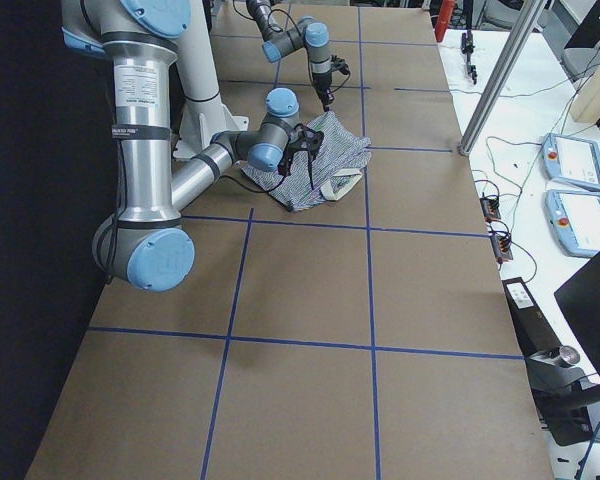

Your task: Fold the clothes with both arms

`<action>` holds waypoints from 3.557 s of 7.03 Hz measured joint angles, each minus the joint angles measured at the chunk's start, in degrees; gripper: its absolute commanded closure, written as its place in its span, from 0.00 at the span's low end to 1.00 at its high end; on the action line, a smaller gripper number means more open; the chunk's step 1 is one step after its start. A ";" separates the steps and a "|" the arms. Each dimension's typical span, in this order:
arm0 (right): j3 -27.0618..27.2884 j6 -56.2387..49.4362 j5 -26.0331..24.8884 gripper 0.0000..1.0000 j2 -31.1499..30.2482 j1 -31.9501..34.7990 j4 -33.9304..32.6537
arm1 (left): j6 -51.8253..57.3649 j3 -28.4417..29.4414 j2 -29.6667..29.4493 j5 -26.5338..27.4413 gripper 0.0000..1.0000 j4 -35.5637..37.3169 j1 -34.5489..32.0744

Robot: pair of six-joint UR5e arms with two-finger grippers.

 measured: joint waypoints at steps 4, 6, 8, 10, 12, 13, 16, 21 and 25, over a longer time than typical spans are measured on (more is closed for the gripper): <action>-0.05 -0.01 -0.71 0.00 0.85 0.03 -0.01 | 13.15 24.75 -11.24 9.58 1.00 -18.85 -7.88; -0.30 -0.08 -1.08 0.00 1.24 0.27 0.00 | 14.69 32.83 -15.65 13.85 0.48 -26.11 -8.57; -1.47 -0.27 -2.17 0.00 3.23 0.50 -0.02 | 15.28 36.32 -16.70 15.59 0.00 -31.74 -8.57; -3.26 -0.73 -4.26 0.00 5.57 0.54 -0.18 | 18.85 38.23 -16.71 17.96 0.00 -32.96 -9.07; -5.98 -5.42 -6.21 0.00 9.03 0.66 -2.82 | 21.17 34.15 -14.68 11.20 0.00 -30.24 -10.43; -7.44 -9.52 -7.21 0.00 13.68 0.36 -8.97 | 21.48 27.92 -10.83 8.62 0.00 -28.05 -10.59; -14.29 -18.40 -14.32 0.00 29.47 -4.66 -25.18 | 22.64 11.01 1.00 6.25 0.00 -21.57 -10.20; -31.72 -19.37 -18.39 0.00 42.83 -10.84 -26.46 | 31.56 -5.02 17.83 -0.85 0.00 -21.11 -9.92; -34.23 -24.33 -18.67 0.00 43.15 -12.89 -31.16 | 31.58 -5.41 18.50 -1.00 0.00 -21.20 -9.91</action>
